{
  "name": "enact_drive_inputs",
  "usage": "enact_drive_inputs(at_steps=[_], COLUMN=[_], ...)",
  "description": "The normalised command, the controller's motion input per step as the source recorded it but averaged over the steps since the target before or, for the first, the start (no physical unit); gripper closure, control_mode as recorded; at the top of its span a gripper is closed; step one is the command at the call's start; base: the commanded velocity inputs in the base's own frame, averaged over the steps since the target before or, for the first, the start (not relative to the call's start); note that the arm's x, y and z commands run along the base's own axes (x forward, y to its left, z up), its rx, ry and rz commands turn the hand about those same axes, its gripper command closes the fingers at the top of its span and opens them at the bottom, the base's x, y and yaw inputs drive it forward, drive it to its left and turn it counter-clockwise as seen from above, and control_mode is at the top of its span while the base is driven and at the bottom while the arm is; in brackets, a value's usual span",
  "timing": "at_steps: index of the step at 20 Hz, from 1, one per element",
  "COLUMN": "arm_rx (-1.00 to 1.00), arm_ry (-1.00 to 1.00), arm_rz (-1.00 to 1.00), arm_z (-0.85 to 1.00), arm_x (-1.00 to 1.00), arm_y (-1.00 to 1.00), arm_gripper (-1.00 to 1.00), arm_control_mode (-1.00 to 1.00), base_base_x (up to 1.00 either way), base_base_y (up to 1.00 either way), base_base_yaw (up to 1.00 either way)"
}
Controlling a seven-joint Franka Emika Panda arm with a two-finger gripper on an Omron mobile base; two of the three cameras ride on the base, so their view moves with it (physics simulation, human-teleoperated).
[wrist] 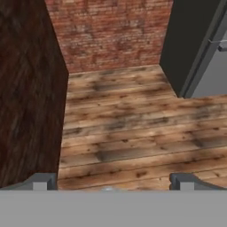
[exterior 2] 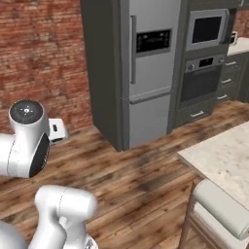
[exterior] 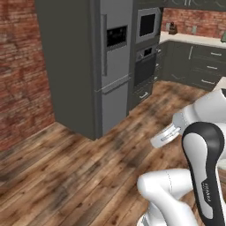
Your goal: Move the hot dog bun to the plate on the dining table and place the condiment next to that plate. Then navigate to the fridge and take the sausage and place it on the plate as well.
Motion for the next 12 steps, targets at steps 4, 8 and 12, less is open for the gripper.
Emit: enact_drive_inputs(at_steps=[4, 8, 12], arm_rx=[0.0, 0.0, 0.0], arm_ry=[0.0, 0.0, 0.0], arm_rz=[0.0, 0.0, 0.0], arm_z=[0.0, 0.0, 0.0], arm_x=[0.0, 0.0, 0.0], arm_y=[0.0, 0.0, 0.0], arm_gripper=[-1.0, -1.0, -1.0], arm_control_mode=[1.0, 1.0, 1.0], base_base_x=[1.0, 1.0, 1.0], base_base_y=[0.5, 0.14, 0.0], base_base_yaw=[-0.12, -0.16, -0.2])
